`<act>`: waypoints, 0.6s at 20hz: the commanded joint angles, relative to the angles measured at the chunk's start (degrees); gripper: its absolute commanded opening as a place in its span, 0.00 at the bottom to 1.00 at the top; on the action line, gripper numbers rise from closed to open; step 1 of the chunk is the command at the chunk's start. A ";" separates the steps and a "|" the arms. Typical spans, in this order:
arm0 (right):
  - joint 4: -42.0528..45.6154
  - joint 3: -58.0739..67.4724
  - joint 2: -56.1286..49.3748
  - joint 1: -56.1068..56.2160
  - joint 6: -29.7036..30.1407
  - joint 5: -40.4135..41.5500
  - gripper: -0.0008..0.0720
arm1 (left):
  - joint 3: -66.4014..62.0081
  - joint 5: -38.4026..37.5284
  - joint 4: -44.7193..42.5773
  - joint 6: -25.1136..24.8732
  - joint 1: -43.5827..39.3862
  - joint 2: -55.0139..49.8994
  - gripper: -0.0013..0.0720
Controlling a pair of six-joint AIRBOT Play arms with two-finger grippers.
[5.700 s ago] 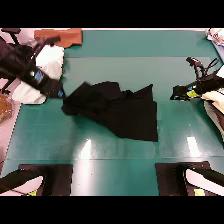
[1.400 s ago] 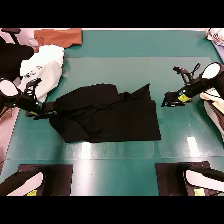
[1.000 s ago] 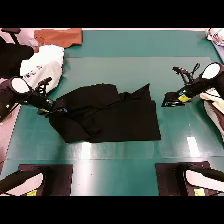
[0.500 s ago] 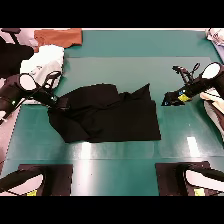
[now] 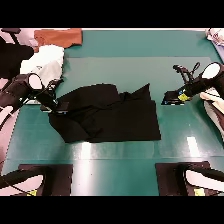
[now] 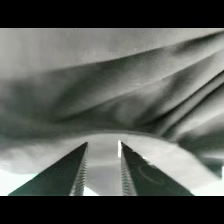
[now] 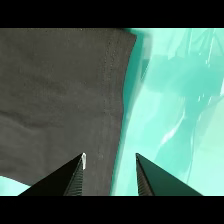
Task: Fold the shirts.
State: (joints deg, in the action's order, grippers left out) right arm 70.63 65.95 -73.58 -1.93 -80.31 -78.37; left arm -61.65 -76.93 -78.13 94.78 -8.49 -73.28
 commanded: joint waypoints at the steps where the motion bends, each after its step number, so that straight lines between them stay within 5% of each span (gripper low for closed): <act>1: 0.00 0.00 0.04 -0.04 0.52 1.07 0.53 | -0.44 -1.20 1.64 11.19 -0.04 0.74 0.48; 4: -0.04 0.00 0.00 -0.04 1.51 3.21 0.54 | -0.44 -1.90 1.60 14.86 -0.04 3.89 0.85; 7: -0.07 0.02 0.00 -0.04 2.93 4.31 0.63 | -0.42 -4.24 -3.43 19.52 -0.04 9.16 0.88; 12: -0.15 0.02 0.00 -0.04 4.15 6.03 0.64 | 0.59 -4.79 -6.38 32.09 -0.04 9.29 0.88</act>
State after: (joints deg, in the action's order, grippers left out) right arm 70.59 65.95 -73.58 -1.96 -77.08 -73.54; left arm -61.63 -81.91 -82.56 118.26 -8.54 -64.38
